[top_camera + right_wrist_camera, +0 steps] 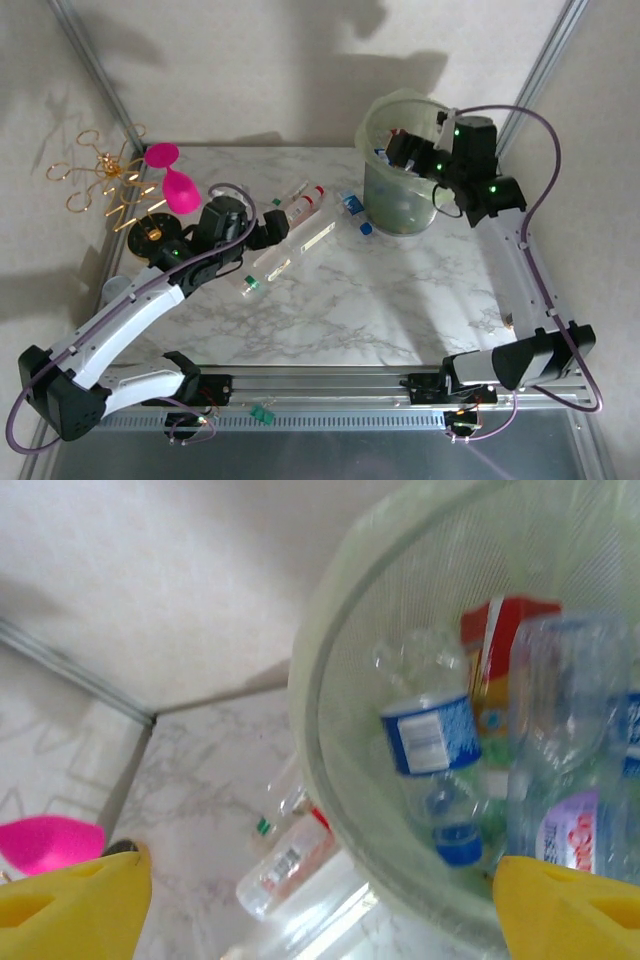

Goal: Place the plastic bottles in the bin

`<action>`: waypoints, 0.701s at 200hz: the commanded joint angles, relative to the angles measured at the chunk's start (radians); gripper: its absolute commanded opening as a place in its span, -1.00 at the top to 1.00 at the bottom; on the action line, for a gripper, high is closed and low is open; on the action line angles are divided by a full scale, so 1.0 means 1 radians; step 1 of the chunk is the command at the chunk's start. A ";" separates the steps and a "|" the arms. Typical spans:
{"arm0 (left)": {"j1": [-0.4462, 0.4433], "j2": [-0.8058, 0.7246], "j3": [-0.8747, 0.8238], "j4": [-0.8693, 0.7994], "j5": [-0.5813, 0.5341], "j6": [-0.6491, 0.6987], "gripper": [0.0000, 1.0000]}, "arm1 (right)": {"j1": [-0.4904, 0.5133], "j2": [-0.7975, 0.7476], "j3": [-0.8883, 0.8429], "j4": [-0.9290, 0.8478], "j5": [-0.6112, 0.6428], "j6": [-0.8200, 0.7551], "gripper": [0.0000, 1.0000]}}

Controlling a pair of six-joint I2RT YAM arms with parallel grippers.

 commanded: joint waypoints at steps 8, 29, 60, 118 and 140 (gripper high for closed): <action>0.019 -0.006 -0.075 -0.028 -0.092 -0.027 -0.99 | 0.087 -0.075 -0.097 0.070 -0.024 -0.018 -0.83; 0.029 0.044 -0.106 -0.039 -0.148 -0.034 -0.99 | 0.150 -0.108 -0.179 0.107 -0.052 -0.038 -0.88; 0.032 0.132 -0.143 -0.004 -0.180 -0.035 -0.99 | 0.224 -0.163 -0.268 0.151 -0.107 -0.070 -0.89; 0.009 0.311 -0.133 0.055 -0.200 0.016 -0.99 | 0.272 -0.222 -0.341 0.182 -0.159 -0.085 -0.87; -0.011 0.353 -0.148 0.116 -0.188 0.043 -0.99 | 0.272 -0.211 -0.341 0.142 -0.130 -0.117 -0.87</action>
